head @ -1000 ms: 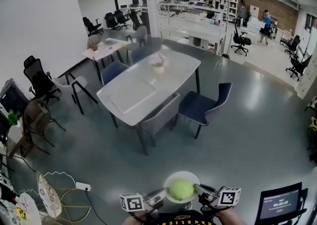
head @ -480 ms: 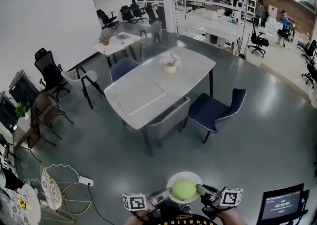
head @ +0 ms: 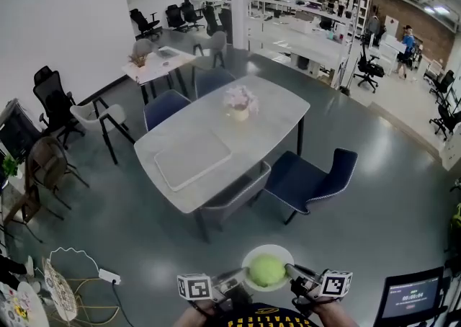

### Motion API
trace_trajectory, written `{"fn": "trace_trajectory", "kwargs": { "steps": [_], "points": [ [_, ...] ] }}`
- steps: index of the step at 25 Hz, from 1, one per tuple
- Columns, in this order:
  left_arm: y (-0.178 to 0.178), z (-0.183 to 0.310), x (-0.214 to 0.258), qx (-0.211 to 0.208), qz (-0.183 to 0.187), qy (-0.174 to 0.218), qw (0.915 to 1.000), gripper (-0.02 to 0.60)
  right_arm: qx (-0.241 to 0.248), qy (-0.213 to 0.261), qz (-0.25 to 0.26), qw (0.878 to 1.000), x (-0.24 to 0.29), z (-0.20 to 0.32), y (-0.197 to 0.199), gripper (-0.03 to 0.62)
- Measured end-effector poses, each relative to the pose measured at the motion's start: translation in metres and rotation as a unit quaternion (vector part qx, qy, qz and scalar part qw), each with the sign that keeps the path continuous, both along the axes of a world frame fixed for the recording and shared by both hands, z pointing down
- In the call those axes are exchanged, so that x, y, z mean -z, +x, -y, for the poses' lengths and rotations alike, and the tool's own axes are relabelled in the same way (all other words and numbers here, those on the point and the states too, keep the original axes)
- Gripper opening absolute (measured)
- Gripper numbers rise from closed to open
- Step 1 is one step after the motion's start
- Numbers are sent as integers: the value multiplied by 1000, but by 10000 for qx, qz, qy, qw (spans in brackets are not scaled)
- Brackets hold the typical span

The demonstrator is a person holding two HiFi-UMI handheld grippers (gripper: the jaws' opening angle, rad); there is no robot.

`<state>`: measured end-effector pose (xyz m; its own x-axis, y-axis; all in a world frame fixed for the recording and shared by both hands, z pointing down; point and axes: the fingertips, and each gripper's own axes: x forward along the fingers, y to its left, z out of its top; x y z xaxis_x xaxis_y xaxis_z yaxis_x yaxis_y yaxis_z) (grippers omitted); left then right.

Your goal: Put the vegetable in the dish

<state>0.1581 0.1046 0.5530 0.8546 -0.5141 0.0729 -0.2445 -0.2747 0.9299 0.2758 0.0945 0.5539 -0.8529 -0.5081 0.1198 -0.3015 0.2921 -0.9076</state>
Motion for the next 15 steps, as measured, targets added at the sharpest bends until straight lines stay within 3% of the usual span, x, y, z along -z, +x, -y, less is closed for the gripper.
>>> {"fn": "trace_trajectory", "kwargs": {
  "steps": [8,15],
  "points": [
    [-56,73,1,219,-43,16,9997,12,235,-60,-162,9996,-2,74,-53,14],
    [-85,107,-5,744,-121,-179,9970,12,671,-158,-70,9976,1,122,-88,14]
  ]
}}
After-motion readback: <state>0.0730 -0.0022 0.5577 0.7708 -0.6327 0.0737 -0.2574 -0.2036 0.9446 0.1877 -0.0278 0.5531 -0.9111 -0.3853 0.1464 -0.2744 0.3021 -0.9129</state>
